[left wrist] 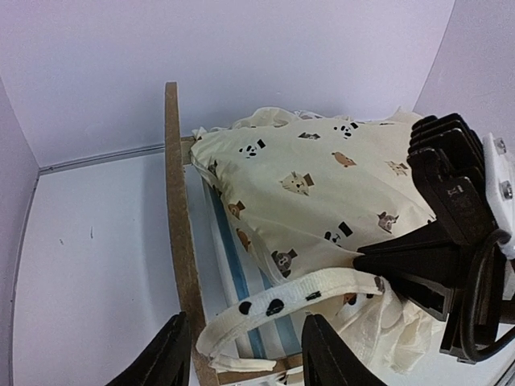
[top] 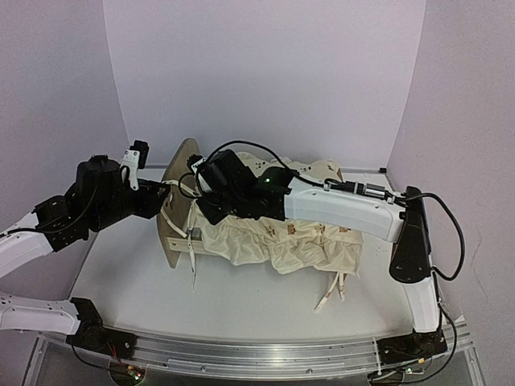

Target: Set up the pet bed

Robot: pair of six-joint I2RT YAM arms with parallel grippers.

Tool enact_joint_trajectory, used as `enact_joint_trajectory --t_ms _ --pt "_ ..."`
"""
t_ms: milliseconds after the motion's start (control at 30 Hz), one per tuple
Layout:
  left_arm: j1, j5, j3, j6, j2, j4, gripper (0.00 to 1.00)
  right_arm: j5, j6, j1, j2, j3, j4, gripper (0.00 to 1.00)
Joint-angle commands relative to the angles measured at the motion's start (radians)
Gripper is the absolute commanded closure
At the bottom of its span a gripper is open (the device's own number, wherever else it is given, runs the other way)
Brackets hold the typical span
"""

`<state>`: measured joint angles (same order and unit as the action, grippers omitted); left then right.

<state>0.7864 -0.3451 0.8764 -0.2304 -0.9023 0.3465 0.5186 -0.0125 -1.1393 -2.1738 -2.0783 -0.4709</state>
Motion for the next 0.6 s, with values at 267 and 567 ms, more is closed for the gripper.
enact_joint_trajectory --t_ms 267,567 --pt "-0.001 -0.081 -0.021 0.071 -0.045 -0.104 0.56 -0.012 -0.029 0.002 0.064 0.031 0.018 1.0" --pt "-0.001 -0.117 0.012 0.106 -0.103 -0.191 1.0 -0.008 -0.03 0.001 0.082 0.053 0.018 1.0"
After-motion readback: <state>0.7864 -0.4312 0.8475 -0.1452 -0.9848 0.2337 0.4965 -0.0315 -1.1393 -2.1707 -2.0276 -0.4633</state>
